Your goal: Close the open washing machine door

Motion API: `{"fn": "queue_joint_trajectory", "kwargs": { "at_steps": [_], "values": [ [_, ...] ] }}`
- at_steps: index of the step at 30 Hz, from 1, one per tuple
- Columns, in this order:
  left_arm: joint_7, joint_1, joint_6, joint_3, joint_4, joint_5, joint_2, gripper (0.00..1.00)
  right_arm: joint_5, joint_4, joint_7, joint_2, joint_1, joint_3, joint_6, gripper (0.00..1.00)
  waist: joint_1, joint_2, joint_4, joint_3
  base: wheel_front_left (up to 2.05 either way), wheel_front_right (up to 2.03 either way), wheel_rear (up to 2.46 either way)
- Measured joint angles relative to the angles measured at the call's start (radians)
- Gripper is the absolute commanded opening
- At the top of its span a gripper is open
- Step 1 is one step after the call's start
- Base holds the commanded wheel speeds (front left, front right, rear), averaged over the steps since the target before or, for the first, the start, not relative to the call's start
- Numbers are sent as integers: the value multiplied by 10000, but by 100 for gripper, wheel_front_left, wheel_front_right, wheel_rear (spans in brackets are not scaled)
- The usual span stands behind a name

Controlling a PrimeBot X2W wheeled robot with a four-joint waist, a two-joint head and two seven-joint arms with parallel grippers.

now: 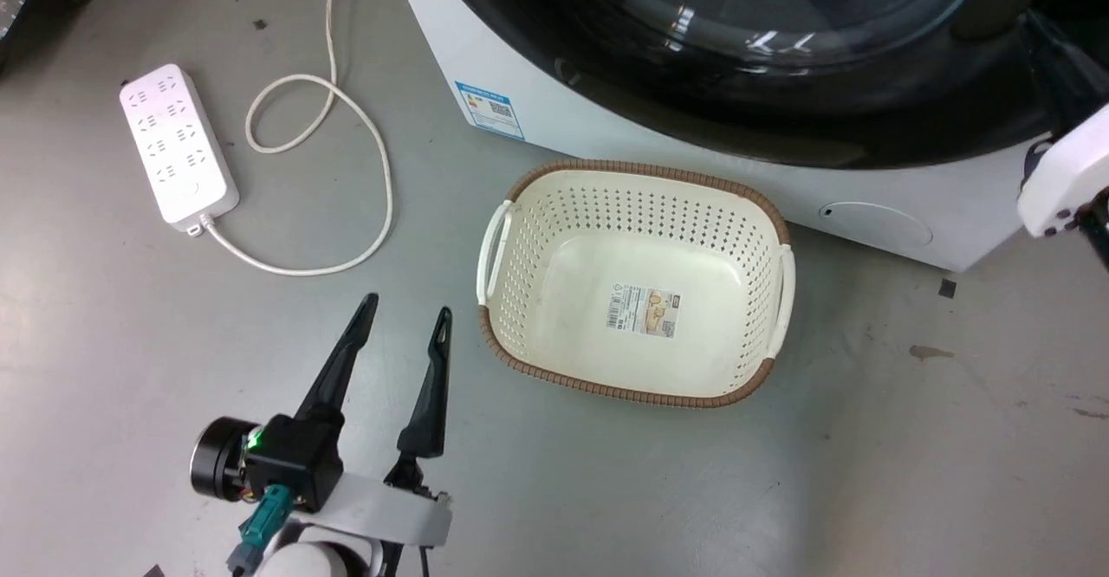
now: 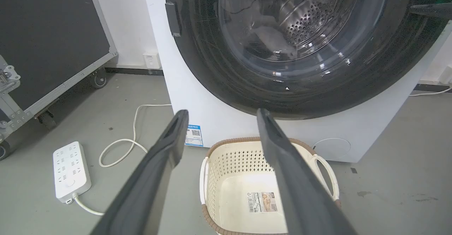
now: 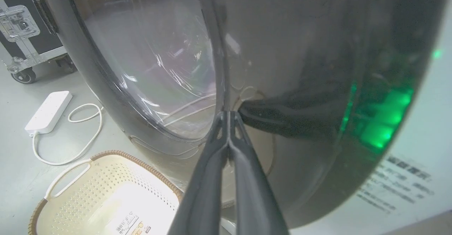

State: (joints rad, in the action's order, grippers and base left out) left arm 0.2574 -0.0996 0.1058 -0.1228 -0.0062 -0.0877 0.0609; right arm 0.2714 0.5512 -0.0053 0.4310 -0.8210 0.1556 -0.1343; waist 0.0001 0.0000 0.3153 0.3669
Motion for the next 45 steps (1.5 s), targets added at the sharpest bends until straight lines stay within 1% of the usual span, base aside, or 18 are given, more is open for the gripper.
{"fn": "queue_joint_trajectory", "kwargs": {
  "at_steps": [2,9,10,11,15,18,21,23,25,29,31,33,38,45],
  "values": [
    [0,-52,0,4,2,0,-33,100,-153,330,-63,-113,-161,-88,-73,0,0,0,-5,2,0,0,0],
    [0,-45,-2,113,119,69,-73,100,-274,1070,-725,-558,-225,-305,-59,0,0,0,-154,-384,0,0,0],
    [0,-31,-2,123,151,69,-73,100,-272,1106,-890,-629,-173,-343,-50,41,0,0,-194,-494,0,0,0],
    [0,-16,-2,136,176,73,-73,100,-251,1114,-1053,-708,-77,-383,-38,100,-1,0,-239,-613,0,0,0],
    [0,147,0,213,230,171,-77,100,-311,943,-1793,-1028,848,-435,23,100,-2,0,-474,-1182,0,0,0],
    [0,380,25,284,324,209,-75,100,-479,466,-2148,-1292,1840,-631,27,100,-3,0,-718,-1649,0,0,0],
    [0,523,27,401,462,230,-75,100,-763,-420,-2359,-1567,2953,-938,27,100,-3,0,-1008,-2106,0,0,0],
    [0,623,31,445,554,213,-77,100,-999,-1072,-2414,-1822,3777,-1379,27,100,-4,0,-1215,-2395,0,0,0],
    [0,749,44,504,660,36,-71,100,-1244,-1814,-2470,-2151,4610,-1877,29,100,-4,0,-1455,-2648,0,0,0],
    [0,942,115,481,857,-17,-54,100,-1847,-3202,-2512,-2928,6272,-2382,29,100,-3,0,-1911,-3092,0,0,0],
    [0,1045,115,506,945,-17,-36,100,-1975,-3776,-2520,-3308,7006,-2466,29,100,-4,0,-2110,-3281,0,0,0],
    [0,1127,115,587,986,-13,-19,100,-2090,-4151,-2518,-3528,7608,-2420,29,100,-3,0,-2296,-3436,0,0,0],
    [0,1288,111,677,1106,69,-21,100,-2220,-4504,-2520,-3720,8577,-2230,29,100,-3,0,-2593,-3703,0,0,0],
    [0,1392,113,677,1246,217,12,100,-2245,-4594,-2520,-3760,8743,-2165,29,100,-1,0,-2612,-3744,0,0,0]
  ]
}}
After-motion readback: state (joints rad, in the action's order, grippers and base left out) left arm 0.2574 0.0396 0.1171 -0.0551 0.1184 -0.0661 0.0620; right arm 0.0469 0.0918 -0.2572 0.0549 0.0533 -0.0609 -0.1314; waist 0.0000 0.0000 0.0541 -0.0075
